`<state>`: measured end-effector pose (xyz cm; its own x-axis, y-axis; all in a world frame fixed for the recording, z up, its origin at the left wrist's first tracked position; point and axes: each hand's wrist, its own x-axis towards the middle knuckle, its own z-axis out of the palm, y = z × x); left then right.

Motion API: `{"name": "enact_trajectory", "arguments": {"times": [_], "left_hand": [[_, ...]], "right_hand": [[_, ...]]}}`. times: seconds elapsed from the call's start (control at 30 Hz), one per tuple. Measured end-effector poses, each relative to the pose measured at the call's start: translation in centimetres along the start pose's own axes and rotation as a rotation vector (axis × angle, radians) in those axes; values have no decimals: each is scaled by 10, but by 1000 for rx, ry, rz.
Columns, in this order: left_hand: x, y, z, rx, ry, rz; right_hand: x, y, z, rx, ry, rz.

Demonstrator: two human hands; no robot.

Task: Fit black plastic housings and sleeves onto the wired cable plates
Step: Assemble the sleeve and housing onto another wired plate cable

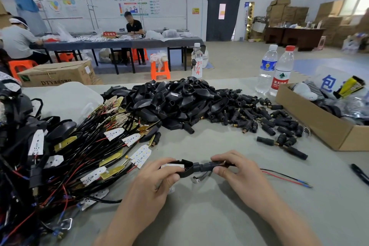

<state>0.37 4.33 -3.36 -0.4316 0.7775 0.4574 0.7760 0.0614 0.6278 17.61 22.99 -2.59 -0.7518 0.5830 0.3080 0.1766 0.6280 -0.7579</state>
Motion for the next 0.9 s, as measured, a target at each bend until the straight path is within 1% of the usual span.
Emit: {"name": "enact_trajectory", "arguments": {"times": [0.1, 0.43, 0.63, 0.77, 0.9], "left_hand": [[0, -1, -1, -3, -6, 12], [0, -3, 0, -28, -39, 7], [1, 0, 0, -93, -7, -33], [0, 4, 0, -41, -36, -17], [0, 7, 0, -41, -23, -20]], "right_hand": [[0, 0, 1, 8, 19, -18], [1, 2, 4, -121, 21, -69], [2, 1, 5, -54, 29, -53], [1, 0, 11, -53, -13, -68], [2, -1, 12, -45, -7, -69]]}}
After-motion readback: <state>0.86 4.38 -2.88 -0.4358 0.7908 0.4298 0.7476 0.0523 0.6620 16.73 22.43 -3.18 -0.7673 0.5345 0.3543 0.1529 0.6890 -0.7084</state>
